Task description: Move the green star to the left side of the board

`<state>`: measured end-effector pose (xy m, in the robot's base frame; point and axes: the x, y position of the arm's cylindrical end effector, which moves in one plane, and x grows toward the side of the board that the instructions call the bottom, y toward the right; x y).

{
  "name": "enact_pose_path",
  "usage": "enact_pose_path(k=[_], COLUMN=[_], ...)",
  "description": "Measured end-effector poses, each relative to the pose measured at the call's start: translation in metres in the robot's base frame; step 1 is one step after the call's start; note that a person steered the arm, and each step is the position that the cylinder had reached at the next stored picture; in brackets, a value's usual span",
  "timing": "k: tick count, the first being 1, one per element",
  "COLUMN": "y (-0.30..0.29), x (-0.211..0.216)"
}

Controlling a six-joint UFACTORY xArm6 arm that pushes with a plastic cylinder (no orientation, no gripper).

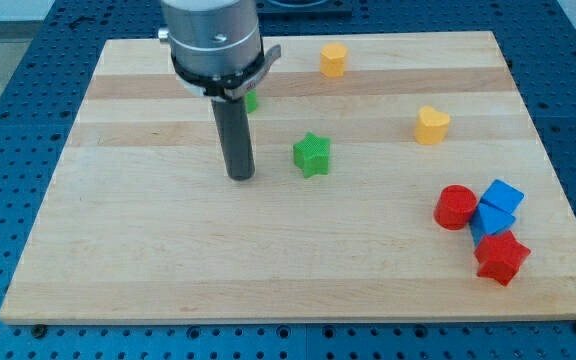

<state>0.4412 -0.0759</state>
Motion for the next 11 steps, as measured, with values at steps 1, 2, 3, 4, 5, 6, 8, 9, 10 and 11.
enact_pose_path(k=[1, 2, 3, 4, 5, 6, 8, 9, 10, 11], y=[0.004, 0.03, 0.035, 0.095, 0.163, 0.157, 0.029, 0.027, 0.069, 0.087], x=[-0.015, -0.026, -0.059, -0.048, -0.035, -0.008, -0.028, -0.009, -0.004, 0.0])
